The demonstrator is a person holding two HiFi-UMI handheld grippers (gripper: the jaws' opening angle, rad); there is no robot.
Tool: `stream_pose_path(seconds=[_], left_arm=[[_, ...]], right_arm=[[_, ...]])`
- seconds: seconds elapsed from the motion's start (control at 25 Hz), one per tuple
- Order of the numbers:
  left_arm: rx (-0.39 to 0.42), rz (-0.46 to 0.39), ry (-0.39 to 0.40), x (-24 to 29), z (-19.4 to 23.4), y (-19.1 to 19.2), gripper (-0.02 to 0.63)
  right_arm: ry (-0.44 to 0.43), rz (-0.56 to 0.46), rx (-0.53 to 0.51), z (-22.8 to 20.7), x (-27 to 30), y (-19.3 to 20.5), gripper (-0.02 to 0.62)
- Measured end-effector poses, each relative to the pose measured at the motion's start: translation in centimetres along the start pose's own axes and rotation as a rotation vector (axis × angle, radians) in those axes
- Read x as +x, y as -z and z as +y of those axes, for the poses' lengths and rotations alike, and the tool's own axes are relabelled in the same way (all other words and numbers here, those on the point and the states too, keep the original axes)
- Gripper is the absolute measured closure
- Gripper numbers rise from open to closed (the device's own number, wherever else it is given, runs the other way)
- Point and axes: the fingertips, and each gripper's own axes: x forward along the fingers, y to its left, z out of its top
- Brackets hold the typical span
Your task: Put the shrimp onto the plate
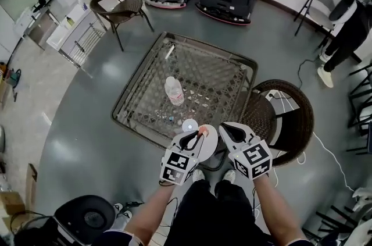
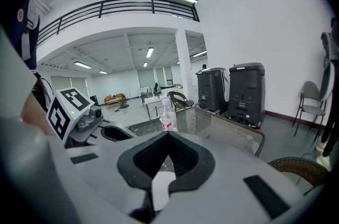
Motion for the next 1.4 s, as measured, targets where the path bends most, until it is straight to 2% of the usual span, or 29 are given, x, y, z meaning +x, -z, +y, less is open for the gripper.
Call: stream_pose_path(seconds=[0.32, 0.44, 1.0, 1.4], left_arm=[[0.044, 0.186, 0.009, 3.9, 0.3, 8.5, 0.546], [0.045, 0.224, -0.001, 5.1, 0.6, 10.6, 0.546], [0.005, 0.455, -0.031, 7.8, 0.3, 15.1, 0.546], [-0.003, 0.530, -0.051, 8.5, 0.2, 16.4, 0.546]], right_arm=[[0.032, 0.091, 0.050, 0.1, 0.3, 5.6, 0.589], [0.039, 0.119, 0.064, 0.2, -0.1, 7.4, 0.589], [0.061, 0.152, 0.133, 0.6, -1.5, 10.4, 0.589], [0.051, 0.143, 0.146, 0.7, -2.2, 10.8, 0.589]])
